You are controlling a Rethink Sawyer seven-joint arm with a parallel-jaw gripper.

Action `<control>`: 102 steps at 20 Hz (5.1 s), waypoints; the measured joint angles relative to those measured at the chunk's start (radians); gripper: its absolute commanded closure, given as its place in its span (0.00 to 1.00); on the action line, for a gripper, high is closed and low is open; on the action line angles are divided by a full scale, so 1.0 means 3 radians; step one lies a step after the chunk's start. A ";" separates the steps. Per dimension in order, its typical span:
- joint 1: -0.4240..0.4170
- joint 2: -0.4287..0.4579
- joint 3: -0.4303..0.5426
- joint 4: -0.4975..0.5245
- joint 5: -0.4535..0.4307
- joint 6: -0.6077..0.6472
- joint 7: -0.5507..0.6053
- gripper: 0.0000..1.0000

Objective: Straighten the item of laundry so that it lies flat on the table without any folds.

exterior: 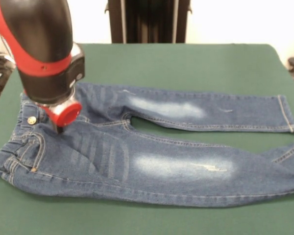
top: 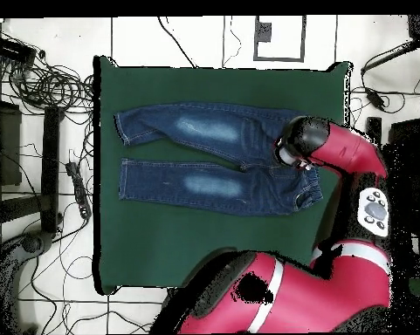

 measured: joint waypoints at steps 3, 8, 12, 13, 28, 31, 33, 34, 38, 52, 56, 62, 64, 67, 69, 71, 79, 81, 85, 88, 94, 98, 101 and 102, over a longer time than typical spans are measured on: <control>0.0000 0.0171 -0.0016 -0.0241 -0.0001 0.0080 0.0000 1.00; -0.0001 0.0308 -0.0027 -0.0413 0.0001 0.0112 0.0000 1.00; -0.0003 0.0306 -0.0028 -0.0420 0.0002 0.0126 0.0000 1.00; -0.0004 0.0306 -0.0028 -0.0420 0.0003 0.0126 0.0000 1.00; -0.0083 0.0400 -0.0021 -0.0637 0.0021 0.0264 0.0000 1.00; -0.0171 0.0513 0.0013 -0.0921 0.0021 0.0488 0.0000 1.00; -0.0222 0.0578 0.0034 -0.1075 0.0024 0.0602 0.0000 1.00; -0.0275 0.0644 0.0058 -0.1230 0.0024 0.0712 -0.0001 1.00; -0.0420 0.0819 0.0128 -0.1647 0.0022 0.0951 -0.0001 1.00; -0.0533 0.0995 0.0167 -0.2061 0.0008 0.1026 -0.0001 1.00; -0.0511 0.0905 0.0166 -0.1884 -0.0004 0.0914 -0.0001 1.00; -0.0443 0.0656 0.0157 -0.1386 -0.0064 0.0483 -0.0001 1.00; -0.0418 0.0586 0.0153 -0.1247 -0.0068 0.0374 -0.0001 1.00; -0.0381 0.0493 0.0148 -0.1075 -0.0073 0.0255 -0.0001 1.00; -0.0344 0.0416 0.0136 -0.0939 -0.0076 0.0187 -0.0001 1.00; -0.0308 0.0361 0.0110 -0.0847 -0.0078 0.0163 -0.0001 1.00; -0.0156 0.0204 0.0022 -0.0621 -0.0076 0.0162 0.0000 1.00; -0.0129 0.0179 0.0010 -0.0589 -0.0076 0.0162 0.0000 1.00; -0.0114 0.0139 -0.0002 -0.0555 -0.0075 0.0162 0.0000 1.00; -0.0125 0.0136 -0.0004 -0.0544 -0.0075 0.0154 0.0000 1.00; -0.0214 0.0131 -0.0005 -0.0359 -0.0076 -0.0053 0.0000 1.00; -0.0262 0.0123 -0.0022 -0.0195 -0.0075 -0.0195 0.0000 1.00; -0.0264 0.0106 -0.0046 -0.0049 -0.0075 -0.0289 0.0000 1.00; -0.0262 0.0102 -0.0049 -0.0025 -0.0076 -0.0309 0.0000 1.00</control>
